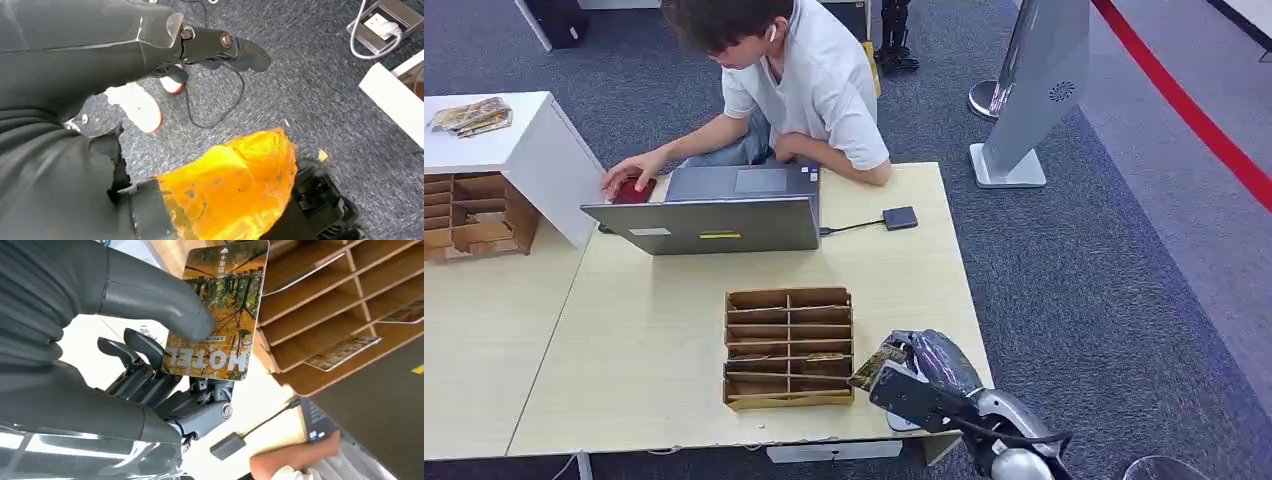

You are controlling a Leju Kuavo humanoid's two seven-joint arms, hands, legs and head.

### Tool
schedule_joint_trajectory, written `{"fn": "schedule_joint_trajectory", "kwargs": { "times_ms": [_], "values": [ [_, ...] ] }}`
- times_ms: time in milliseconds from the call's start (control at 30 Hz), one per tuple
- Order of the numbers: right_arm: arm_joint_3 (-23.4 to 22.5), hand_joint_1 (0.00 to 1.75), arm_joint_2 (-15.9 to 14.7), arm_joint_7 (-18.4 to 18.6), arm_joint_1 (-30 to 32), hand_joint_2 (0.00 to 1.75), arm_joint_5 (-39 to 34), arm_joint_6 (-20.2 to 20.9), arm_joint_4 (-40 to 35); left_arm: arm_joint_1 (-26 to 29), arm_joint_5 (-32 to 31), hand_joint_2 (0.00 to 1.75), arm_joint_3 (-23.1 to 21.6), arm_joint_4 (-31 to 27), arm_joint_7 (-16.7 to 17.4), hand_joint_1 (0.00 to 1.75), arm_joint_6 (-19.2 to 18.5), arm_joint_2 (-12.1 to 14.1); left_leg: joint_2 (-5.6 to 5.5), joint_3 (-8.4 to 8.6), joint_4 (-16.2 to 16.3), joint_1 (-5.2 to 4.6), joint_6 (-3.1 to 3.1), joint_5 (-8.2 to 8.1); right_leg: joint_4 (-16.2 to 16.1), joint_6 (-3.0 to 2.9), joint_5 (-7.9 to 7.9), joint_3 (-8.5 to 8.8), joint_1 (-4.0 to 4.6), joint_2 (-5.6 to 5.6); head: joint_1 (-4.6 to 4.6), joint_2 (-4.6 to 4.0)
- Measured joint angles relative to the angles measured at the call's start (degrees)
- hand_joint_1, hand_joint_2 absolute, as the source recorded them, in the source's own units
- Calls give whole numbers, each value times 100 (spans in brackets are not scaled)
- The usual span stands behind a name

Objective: Pass the card to the sensor for recognition and then transmit it.

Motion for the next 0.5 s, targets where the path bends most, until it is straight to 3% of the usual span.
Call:
{"fn": "schedule_joint_trajectory", "kwargs": {
  "times_ms": [500],
  "values": [
    [28,175,-298,44,-5,175,-11,59,151,-17,26,0,0,98,-35,0,33,-11,0,0,0,0,0,0,0,0,0,-1,0,0,0,0]
  ]
}}
